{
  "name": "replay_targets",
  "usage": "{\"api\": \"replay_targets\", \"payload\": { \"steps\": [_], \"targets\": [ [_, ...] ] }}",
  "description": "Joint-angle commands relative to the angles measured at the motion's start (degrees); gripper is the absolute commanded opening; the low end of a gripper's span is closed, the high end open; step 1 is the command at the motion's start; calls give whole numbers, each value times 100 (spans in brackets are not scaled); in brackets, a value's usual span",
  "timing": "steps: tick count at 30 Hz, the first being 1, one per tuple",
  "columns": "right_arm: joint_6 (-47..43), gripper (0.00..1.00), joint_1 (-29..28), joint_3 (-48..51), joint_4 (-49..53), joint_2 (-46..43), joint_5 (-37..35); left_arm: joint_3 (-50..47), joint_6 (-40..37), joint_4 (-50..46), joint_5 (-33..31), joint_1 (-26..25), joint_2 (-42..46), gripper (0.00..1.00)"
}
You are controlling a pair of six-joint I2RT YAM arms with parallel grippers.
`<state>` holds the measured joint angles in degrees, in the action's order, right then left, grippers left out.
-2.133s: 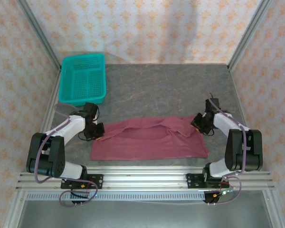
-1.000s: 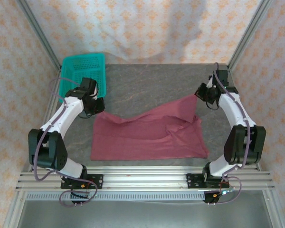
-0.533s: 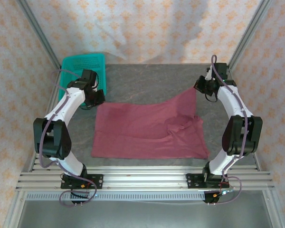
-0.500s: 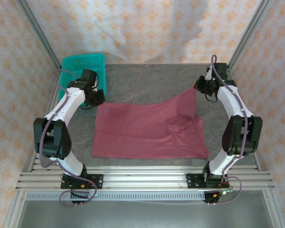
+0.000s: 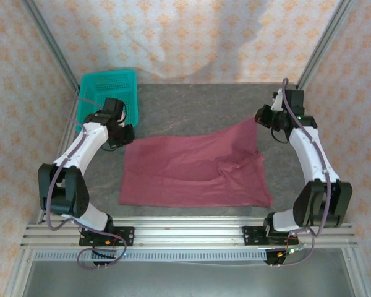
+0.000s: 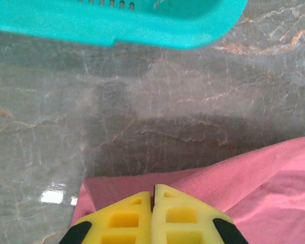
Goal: Fold and stack the t-shirts
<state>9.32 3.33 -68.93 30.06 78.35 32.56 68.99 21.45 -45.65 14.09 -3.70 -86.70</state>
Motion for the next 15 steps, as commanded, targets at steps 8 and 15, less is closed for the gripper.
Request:
{"api": "replay_targets", "payload": {
  "steps": [8, 15],
  "targets": [
    [422, 0, 25, 1484, 814, -1739, 58, -1221, 234, 54, -81, 37, 987, 0],
    [748, 0, 23, 2284, 1170, -2597, -350, -1922, 544, 32, -482, 37, 1234, 0]
  ]
}}
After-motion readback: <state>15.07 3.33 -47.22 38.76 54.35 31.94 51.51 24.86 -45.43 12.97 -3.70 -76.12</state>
